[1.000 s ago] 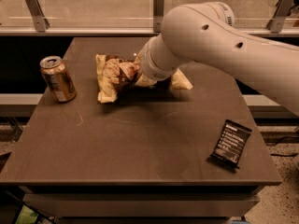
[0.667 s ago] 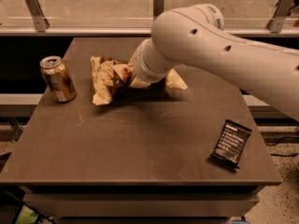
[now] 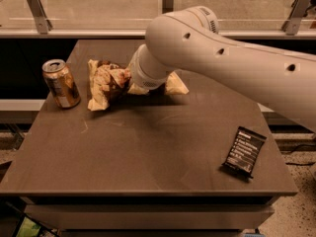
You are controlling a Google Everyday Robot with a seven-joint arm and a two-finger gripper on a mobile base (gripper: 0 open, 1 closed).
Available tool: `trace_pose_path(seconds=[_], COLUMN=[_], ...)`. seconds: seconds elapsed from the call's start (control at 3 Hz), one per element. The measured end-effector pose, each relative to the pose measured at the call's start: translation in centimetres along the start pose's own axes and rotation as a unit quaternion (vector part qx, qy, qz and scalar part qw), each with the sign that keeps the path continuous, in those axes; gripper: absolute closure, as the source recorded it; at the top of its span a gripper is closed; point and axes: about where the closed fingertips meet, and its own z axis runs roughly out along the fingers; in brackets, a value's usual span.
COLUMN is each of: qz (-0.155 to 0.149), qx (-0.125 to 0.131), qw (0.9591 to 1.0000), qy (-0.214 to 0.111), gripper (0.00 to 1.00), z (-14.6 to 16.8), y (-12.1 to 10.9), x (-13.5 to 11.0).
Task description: Move brown chip bag near orange can
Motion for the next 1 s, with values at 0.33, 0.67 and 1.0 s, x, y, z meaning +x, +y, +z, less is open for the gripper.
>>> trace_pose_path(seconds=[0.33,0.67,1.0], qz=[-0.001,-0.002,-0.003], qx=[0.000,0.000,0.000], qw=[1.0000,1.0000,1.0000], qy=[0.000,0.000,0.000], gripper=[0.82,0.59,0.36], z=[-0.06,-0.10,-0.15], y=[0.04,0.07,0.11], x=[-0.09,-0.19,-0.30])
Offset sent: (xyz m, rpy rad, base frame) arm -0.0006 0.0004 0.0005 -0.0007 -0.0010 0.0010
